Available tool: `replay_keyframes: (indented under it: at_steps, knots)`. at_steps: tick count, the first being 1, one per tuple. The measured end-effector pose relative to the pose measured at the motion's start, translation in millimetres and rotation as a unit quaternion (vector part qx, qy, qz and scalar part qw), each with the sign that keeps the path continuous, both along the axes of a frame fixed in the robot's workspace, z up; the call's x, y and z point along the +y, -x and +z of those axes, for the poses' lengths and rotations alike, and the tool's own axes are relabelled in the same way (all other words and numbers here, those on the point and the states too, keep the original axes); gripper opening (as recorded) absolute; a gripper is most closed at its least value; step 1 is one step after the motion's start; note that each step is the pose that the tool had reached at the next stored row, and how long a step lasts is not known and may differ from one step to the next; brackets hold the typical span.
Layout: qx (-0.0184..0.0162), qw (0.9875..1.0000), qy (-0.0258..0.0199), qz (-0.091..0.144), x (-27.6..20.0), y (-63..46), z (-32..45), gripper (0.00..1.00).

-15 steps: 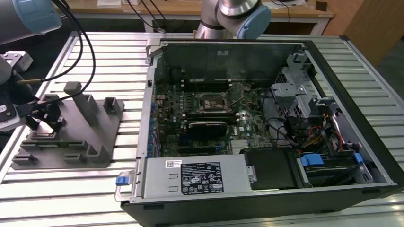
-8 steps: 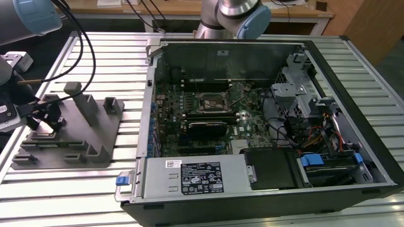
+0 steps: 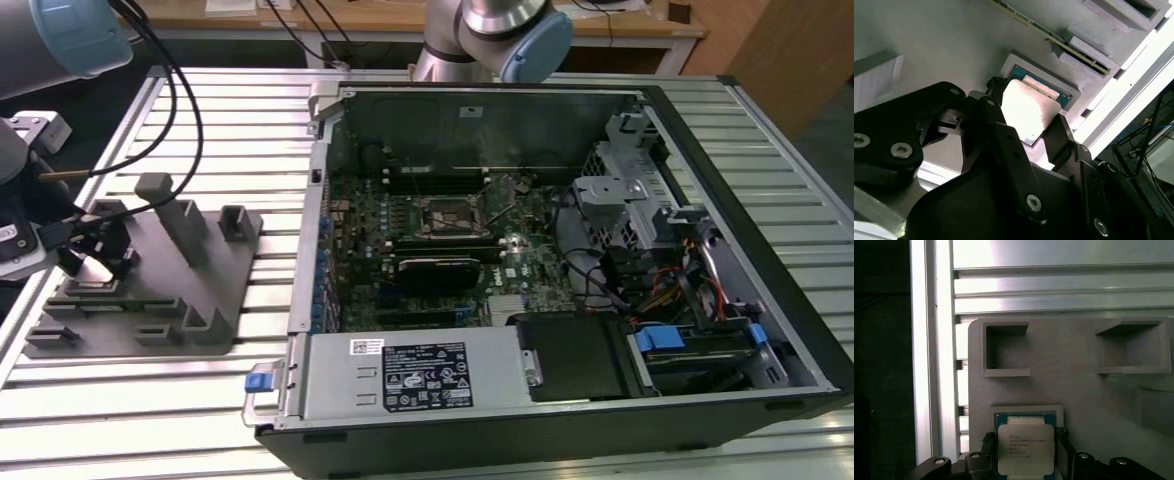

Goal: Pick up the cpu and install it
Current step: 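Pick up the cpu and move it towards the insertion slot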

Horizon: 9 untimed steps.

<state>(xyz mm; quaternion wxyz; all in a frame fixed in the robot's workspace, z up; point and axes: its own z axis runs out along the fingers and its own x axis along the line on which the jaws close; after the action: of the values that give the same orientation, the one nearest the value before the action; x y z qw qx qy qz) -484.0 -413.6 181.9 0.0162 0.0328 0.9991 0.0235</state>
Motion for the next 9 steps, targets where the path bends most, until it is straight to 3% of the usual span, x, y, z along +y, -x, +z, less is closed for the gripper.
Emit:
replay_keyframes:
  at_steps: [9]
  knots:
    - [0.0,1.0,-0.0021,0.003,0.4,0.0,-0.4,0.59]
